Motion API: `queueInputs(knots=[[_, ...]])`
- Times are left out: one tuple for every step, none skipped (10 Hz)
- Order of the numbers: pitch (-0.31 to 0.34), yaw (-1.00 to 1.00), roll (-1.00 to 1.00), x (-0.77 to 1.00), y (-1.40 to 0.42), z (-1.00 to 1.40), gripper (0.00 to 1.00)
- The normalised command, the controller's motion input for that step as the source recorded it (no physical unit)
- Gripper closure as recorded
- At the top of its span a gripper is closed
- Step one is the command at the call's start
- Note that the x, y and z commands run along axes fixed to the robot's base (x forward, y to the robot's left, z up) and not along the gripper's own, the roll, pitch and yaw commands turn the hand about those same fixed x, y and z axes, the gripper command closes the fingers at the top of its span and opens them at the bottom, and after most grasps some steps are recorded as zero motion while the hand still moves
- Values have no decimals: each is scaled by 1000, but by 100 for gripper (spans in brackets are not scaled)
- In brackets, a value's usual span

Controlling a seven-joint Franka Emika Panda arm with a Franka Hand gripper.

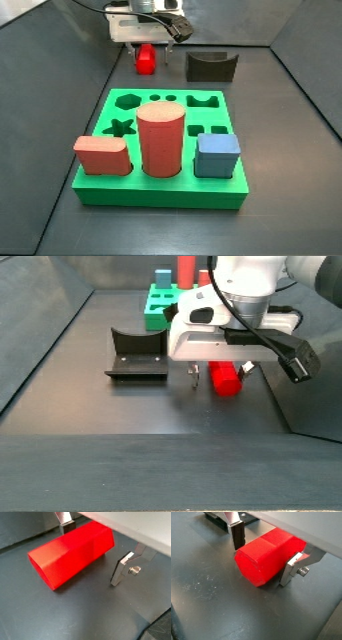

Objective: Pick up the hexagon object. Move up. Place the hexagon object on the fixture. Regrasp the hexagon object. Move to above the board. Insert the hexagon object.
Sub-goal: Pick up the hexagon object.

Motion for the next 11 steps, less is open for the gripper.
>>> queueInputs(knots=[[0,0,0,0,0,0,100],[0,0,0,0,0,0,100],[0,0,0,0,0,0,100],[0,0,0,0,0,0,100],[0,0,0,0,0,0,100],[0,0,0,0,0,0,100],[0,0,0,0,0,0,100],[0,0,0,0,0,0,100],[0,0,0,0,0,0,100],[0,0,0,0,0,0,100],[0,0,0,0,0,0,100]])
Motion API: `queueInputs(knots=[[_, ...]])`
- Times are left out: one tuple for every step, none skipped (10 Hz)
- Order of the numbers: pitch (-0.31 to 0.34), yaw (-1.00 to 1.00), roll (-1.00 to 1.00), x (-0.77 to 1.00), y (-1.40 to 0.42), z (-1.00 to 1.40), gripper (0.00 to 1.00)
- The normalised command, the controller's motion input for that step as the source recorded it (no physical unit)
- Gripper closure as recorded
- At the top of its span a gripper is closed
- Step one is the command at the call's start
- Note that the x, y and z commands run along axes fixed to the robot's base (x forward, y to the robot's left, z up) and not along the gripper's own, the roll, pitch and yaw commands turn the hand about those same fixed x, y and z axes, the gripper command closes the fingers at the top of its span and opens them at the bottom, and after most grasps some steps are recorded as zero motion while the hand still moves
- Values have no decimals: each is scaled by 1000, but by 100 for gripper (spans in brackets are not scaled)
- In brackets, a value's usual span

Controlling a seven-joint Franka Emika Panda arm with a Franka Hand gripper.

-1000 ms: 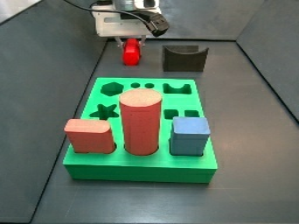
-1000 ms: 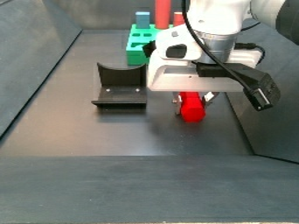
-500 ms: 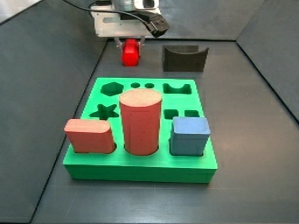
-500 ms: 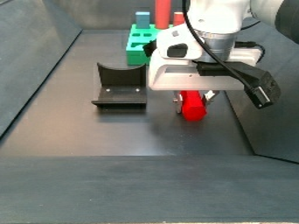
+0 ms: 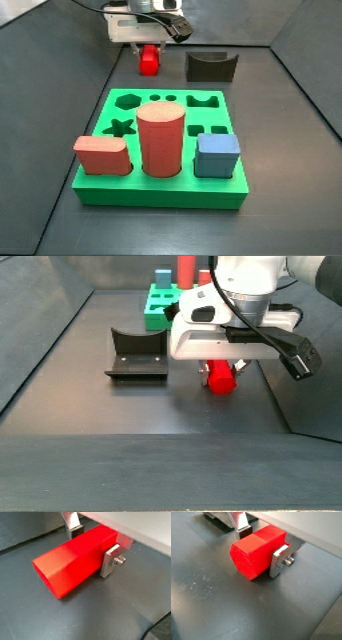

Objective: Pick up the hexagon object. Move up. Place the hexagon object on the fixture. Regrasp the hexagon object. Move to above the board. Insert the hexagon object.
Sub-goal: Move up, then place the hexagon object on the fixture.

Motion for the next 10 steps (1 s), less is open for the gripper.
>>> queueInputs(knots=[[0,0,0,0,0,833,100],[-7,51,3,11,43,823,100],[8,53,-2,-7,41,752,100],[14,45,-7,-10,26,638,100],[22,36,-13,-16,12,453,100],[23,31,-16,-20,7,300,100],[0,0,0,0,0,1000,100],[-11,-6,1,11,-1,1000,100],[13,-6,-7,-2,-5,1000,100],[23,-4,-12,-5,-6,1000,100]])
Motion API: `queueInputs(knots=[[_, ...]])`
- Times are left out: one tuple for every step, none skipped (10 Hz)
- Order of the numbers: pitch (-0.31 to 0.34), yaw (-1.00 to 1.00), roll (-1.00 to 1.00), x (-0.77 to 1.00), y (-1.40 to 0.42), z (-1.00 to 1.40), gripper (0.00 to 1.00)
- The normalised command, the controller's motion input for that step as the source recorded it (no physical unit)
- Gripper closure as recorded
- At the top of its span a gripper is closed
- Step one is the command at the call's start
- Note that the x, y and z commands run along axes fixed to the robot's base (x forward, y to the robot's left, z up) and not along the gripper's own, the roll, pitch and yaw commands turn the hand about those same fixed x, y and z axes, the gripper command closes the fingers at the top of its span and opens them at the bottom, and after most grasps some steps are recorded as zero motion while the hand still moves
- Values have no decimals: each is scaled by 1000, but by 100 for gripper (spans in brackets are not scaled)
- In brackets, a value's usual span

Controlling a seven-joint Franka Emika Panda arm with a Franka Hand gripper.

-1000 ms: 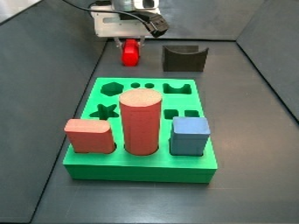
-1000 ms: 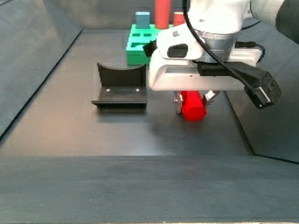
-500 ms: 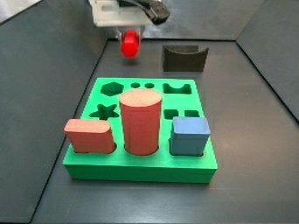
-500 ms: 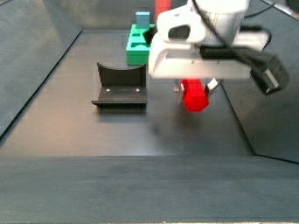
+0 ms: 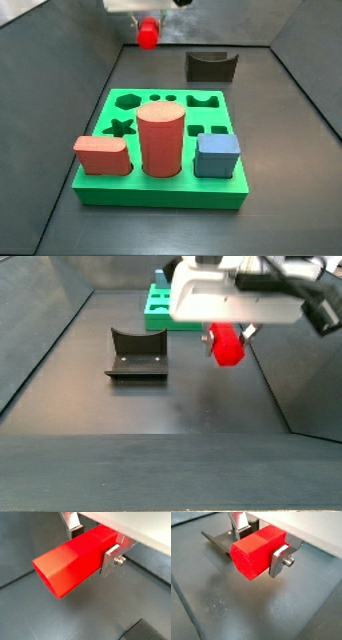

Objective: Pick up the hexagon object. Move up. Place the hexagon object on the fixture. Regrasp the hexagon object. Move to above the board. Insert the hexagon object.
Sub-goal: Place the hexagon object on the fixture.

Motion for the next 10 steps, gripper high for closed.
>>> queueInputs(knots=[[24,-2,-15,-9,-6,1000,100],[22,-1,-16,-11,-8,1000,100],[25,1,-19,-15,-9,1000,100],[27,1,-22,-16,-10,993,100],[30,3,-25,-12,-8,825,100],[39,3,-31,-3,-6,596,100],[47,4,-36,5,-5,423,100],[60,5,-42,11,-3,194,100],[-90,-17,-306,1000,-104,171,100],[-87,-16,-307,1000,-103,153,100]])
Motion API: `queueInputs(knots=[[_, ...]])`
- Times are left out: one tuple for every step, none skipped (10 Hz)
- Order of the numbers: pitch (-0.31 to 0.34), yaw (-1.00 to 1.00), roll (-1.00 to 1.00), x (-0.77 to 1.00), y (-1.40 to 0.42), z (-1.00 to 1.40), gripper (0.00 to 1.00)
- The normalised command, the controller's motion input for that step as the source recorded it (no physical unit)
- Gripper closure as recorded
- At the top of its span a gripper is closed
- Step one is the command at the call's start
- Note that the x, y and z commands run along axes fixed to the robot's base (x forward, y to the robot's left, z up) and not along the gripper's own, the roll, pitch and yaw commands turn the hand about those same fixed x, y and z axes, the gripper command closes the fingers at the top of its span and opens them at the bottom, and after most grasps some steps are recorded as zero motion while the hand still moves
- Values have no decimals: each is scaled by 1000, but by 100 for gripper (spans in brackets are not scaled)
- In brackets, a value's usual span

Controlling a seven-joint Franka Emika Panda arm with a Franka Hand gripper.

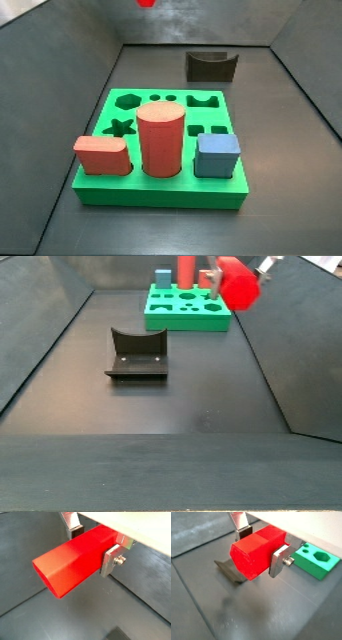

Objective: Pick up the hexagon object. Move up. Place the hexagon object on the fixture. Regrasp the hexagon object. Move to above the board. Insert the hexagon object.
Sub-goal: Place the hexagon object on the fixture.

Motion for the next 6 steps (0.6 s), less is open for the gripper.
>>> queueInputs(knots=[[-40,-22,-281,1000,-84,137,100],[0,-33,-248,1000,-73,127,100],[51,-36,-202,1000,-63,112,100],[66,-37,-184,1000,-56,107,100],[85,-34,-154,1000,-44,88,100],[93,-30,-146,1000,-40,83,100]])
